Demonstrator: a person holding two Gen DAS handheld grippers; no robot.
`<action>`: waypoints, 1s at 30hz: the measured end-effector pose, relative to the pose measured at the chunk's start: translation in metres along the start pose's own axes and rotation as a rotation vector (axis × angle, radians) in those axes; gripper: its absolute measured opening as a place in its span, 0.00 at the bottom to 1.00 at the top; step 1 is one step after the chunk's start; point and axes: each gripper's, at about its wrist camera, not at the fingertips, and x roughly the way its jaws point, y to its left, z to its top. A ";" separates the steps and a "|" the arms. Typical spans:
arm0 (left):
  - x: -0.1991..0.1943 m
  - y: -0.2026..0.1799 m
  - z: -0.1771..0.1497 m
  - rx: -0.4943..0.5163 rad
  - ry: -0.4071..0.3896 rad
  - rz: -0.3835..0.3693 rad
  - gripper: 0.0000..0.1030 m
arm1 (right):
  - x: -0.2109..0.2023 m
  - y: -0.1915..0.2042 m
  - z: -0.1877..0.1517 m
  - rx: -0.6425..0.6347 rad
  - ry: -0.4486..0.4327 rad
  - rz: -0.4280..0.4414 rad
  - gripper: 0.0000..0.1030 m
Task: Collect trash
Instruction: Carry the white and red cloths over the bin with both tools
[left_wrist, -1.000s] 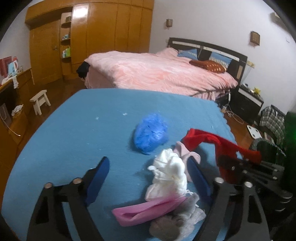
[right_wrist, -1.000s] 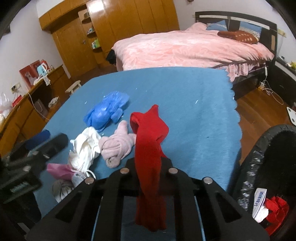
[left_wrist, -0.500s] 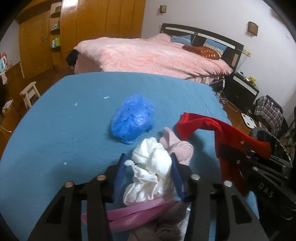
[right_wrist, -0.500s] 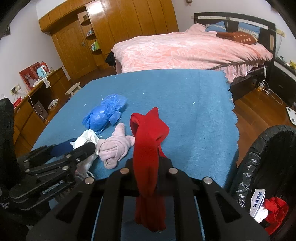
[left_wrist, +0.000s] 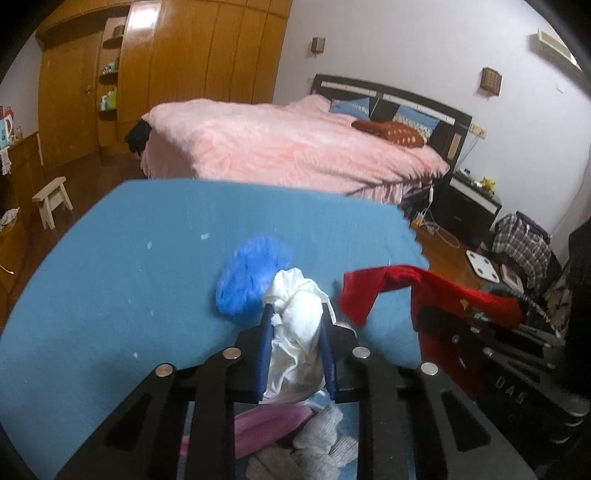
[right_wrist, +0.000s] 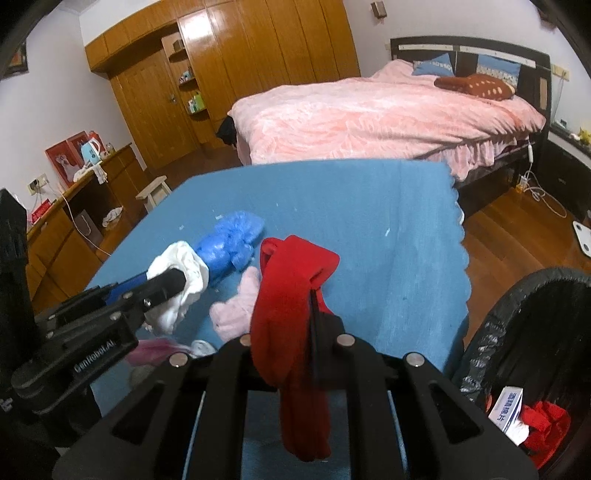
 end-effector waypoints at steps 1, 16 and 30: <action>-0.003 -0.001 0.003 0.001 -0.009 -0.002 0.22 | -0.002 0.001 0.002 -0.002 -0.006 0.002 0.10; -0.038 -0.019 0.034 0.018 -0.102 -0.025 0.22 | -0.052 0.000 0.031 -0.001 -0.112 0.015 0.10; -0.063 -0.069 0.042 0.069 -0.144 -0.085 0.22 | -0.112 -0.027 0.031 0.032 -0.192 -0.033 0.10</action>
